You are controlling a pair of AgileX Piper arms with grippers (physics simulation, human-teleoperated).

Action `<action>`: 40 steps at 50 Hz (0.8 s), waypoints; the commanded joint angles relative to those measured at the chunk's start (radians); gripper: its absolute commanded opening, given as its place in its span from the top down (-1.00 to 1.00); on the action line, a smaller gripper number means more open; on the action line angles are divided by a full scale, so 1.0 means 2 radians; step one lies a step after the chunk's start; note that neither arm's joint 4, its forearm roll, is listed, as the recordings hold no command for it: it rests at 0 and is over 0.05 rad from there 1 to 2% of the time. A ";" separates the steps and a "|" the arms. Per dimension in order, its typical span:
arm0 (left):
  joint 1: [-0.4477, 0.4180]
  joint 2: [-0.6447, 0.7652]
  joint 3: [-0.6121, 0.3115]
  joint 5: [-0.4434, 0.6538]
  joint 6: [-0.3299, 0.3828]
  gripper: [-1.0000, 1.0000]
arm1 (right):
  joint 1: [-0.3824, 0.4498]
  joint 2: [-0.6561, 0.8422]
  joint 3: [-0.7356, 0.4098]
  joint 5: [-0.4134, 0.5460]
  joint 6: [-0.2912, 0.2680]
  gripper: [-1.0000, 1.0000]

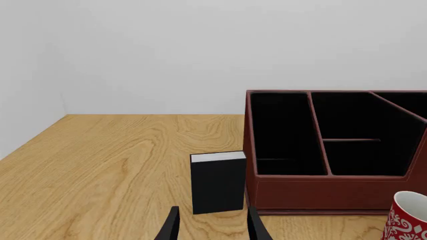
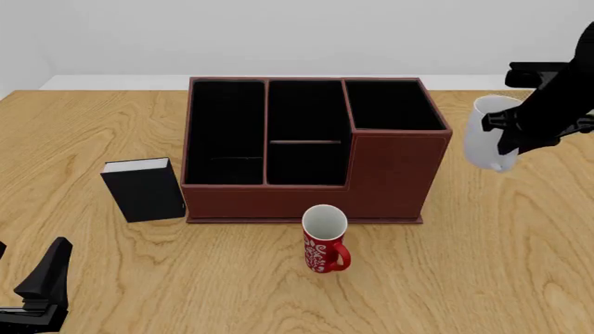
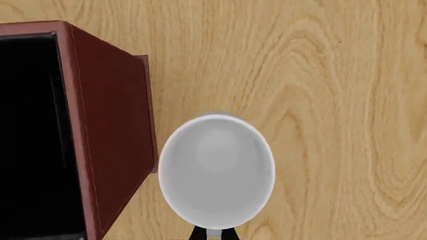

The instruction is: Pick up the white mug and place it to the right of the caddy.

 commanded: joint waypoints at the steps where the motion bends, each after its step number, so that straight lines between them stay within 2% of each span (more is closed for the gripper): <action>1: 0.000 0.000 0.000 0.000 0.000 -1.00 | 0.008 -0.005 0.014 -0.006 -0.002 1.00; 40: 0.000 0.000 0.000 0.000 0.000 -1.00 | 0.025 -0.004 0.065 -0.039 -0.008 1.00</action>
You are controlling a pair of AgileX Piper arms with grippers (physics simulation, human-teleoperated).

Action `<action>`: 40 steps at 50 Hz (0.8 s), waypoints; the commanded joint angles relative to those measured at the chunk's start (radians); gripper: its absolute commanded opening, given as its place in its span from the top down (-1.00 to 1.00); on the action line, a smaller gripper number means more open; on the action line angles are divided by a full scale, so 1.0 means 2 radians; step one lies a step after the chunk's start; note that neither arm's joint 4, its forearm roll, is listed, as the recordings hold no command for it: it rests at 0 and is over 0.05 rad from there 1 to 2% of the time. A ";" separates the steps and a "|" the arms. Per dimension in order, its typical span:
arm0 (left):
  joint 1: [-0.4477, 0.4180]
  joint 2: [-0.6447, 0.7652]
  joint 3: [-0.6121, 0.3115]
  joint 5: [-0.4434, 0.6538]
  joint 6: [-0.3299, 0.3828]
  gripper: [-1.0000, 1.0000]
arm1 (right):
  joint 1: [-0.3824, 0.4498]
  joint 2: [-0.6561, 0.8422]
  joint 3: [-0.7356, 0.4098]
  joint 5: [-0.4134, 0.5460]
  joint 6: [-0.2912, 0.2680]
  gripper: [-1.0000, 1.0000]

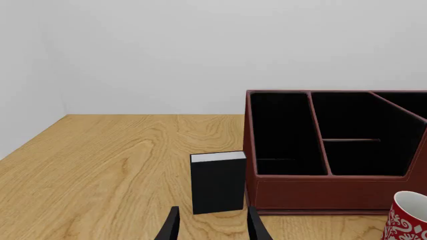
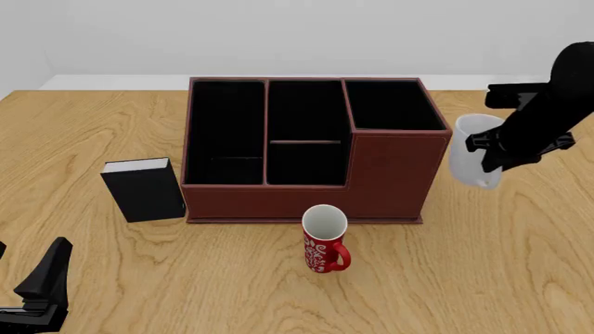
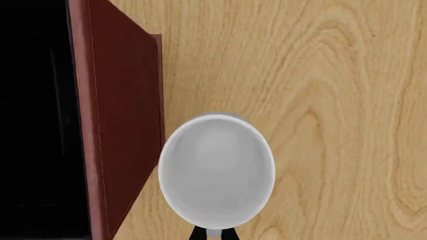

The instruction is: Pick up the white mug and place it to the right of the caddy.

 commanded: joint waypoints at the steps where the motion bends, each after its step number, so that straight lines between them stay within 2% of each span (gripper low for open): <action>1: 0.000 0.000 0.000 0.000 0.000 -1.00 | 0.002 0.000 0.008 -0.008 0.004 1.00; 26: 0.000 0.000 0.000 0.000 0.000 -1.00 | 0.010 0.021 0.005 -0.023 0.019 1.00; 40: 0.000 0.000 0.000 0.000 0.000 -1.00 | 0.012 0.044 -0.027 -0.022 0.034 1.00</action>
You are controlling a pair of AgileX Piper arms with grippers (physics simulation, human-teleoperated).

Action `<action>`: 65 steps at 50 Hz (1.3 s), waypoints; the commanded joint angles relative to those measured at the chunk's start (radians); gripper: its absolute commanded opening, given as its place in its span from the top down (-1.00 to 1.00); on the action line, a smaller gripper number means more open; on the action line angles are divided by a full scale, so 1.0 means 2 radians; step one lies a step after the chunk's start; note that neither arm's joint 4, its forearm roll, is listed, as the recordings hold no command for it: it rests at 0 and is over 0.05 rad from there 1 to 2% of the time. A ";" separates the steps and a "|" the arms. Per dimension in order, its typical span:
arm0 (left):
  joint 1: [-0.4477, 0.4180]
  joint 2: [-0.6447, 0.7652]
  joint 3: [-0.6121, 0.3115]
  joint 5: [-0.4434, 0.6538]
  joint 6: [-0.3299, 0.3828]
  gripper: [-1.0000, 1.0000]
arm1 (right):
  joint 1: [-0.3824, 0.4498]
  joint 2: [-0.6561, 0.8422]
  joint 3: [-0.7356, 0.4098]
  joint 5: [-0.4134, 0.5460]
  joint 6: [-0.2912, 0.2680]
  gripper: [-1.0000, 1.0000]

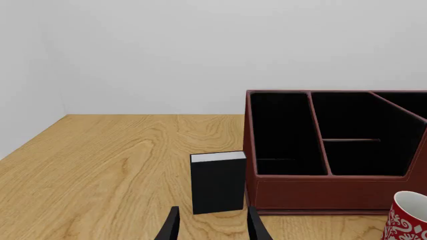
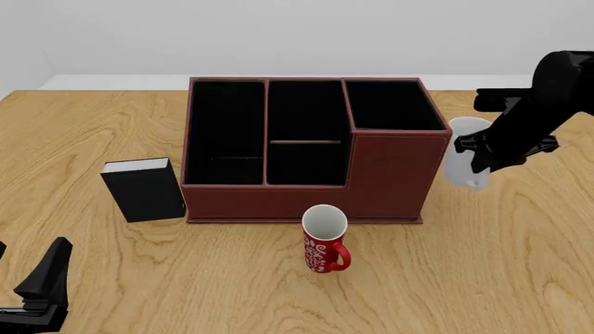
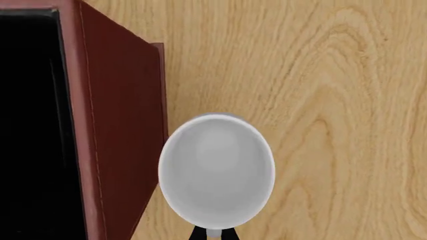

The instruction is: Pick up the white mug and place it to the right of the caddy.

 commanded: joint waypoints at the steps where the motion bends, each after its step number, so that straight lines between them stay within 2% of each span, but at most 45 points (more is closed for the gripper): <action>1: 0.000 0.000 0.000 0.000 0.000 -1.00 | 0.003 0.017 -0.025 0.000 0.015 1.00; 17: 0.000 0.000 0.000 0.000 0.000 -1.00 | -0.001 0.045 -0.059 0.004 0.014 1.00; 25: 0.000 0.000 0.000 0.000 0.000 -1.00 | -0.014 0.055 -0.059 -0.001 0.014 1.00; 53: 0.000 0.000 0.000 0.000 0.000 -1.00 | -0.012 0.073 -0.073 -0.004 0.011 1.00; 65: 0.000 0.000 0.000 0.000 0.000 -1.00 | -0.016 0.080 -0.062 -0.011 0.007 1.00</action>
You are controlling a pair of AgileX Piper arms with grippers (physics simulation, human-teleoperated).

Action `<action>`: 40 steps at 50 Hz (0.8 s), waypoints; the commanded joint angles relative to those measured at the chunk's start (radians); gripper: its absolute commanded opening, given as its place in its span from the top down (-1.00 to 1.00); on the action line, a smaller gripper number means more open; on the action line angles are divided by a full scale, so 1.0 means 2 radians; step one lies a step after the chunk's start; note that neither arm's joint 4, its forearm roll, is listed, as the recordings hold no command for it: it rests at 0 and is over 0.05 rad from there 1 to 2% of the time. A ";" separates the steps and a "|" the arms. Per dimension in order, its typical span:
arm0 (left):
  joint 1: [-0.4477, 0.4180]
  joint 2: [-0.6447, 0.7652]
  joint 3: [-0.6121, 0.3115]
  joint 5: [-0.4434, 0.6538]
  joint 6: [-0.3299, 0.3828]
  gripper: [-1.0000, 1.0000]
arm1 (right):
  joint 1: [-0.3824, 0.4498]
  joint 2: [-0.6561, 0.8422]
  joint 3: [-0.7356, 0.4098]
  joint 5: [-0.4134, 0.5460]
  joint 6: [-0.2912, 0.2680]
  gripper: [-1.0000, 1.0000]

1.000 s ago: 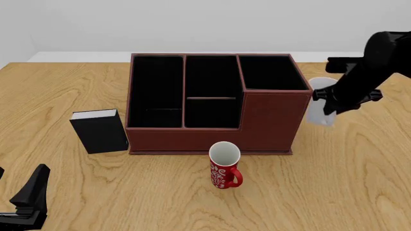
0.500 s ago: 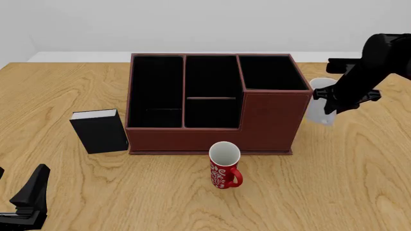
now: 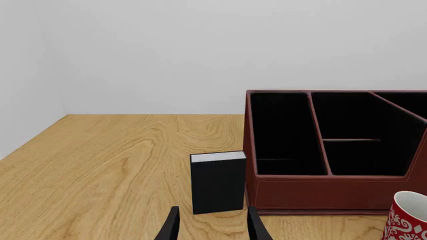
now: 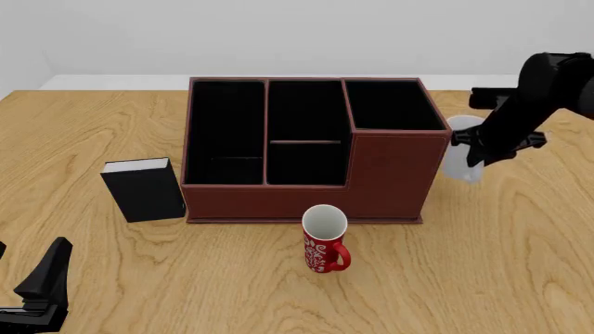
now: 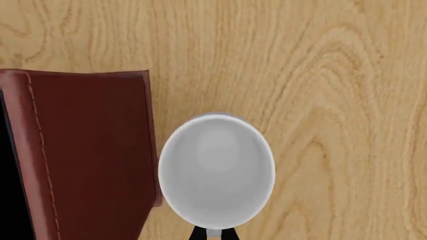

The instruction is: Pick up the white mug and place it to the right of the caddy.

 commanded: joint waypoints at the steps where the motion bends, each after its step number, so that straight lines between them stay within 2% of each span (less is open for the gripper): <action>1: 0.000 0.000 0.000 0.000 0.000 -1.00 | -0.002 0.003 0.005 -0.005 0.001 1.00; 11: 0.000 0.000 0.000 0.000 0.000 -1.00 | 0.005 -0.002 0.024 -0.010 0.003 1.00; 40: 0.000 0.000 0.000 0.000 0.000 -1.00 | 0.007 0.011 0.026 -0.019 0.006 1.00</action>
